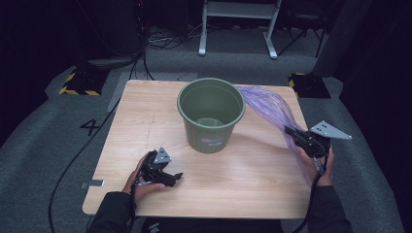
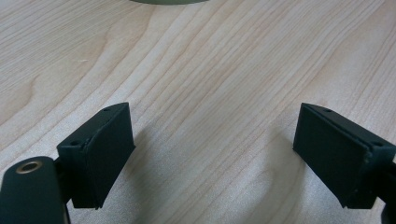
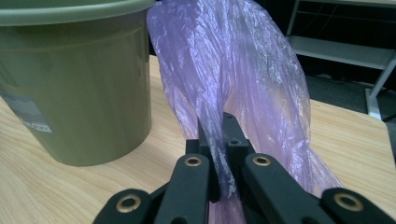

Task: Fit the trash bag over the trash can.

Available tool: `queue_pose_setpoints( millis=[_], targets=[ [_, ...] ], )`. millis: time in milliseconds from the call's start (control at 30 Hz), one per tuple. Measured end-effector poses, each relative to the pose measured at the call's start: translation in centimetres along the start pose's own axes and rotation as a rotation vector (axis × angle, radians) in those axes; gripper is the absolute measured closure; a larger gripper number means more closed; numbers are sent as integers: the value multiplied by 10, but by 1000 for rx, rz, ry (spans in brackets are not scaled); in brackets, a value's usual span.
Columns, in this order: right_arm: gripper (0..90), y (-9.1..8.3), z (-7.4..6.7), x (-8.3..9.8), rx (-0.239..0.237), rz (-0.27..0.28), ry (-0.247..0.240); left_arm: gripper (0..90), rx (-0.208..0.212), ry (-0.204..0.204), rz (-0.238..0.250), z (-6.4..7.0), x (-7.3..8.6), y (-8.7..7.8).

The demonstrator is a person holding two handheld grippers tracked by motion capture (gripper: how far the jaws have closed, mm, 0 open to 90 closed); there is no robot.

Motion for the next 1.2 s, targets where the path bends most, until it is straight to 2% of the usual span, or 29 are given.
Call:
queue_pose_setpoints(
  millis=[533, 833, 1200],
  targets=[
    [900, -19, 18, -17, 63, 51, 17, 117, -3, 2, -2, -1, 0, 0],
    [900, -16, 20, -28, 94, 78, 29, 117, -3, 2, -1, -1, 0, 1],
    [900, -27, 32, -36, 141, 124, 62, 117, -3, 2, -1, -1, 0, 1]
  ],
)
Point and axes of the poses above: each handheld gripper's, and its own axes: y roughly forward along the jaws, x roughly out of its underside, z roughly to its right, the point moved 8 cm from there along y, roughly forward along the jaws, and after that the axes turned 12 degrees about z, right-handed, at the moved point
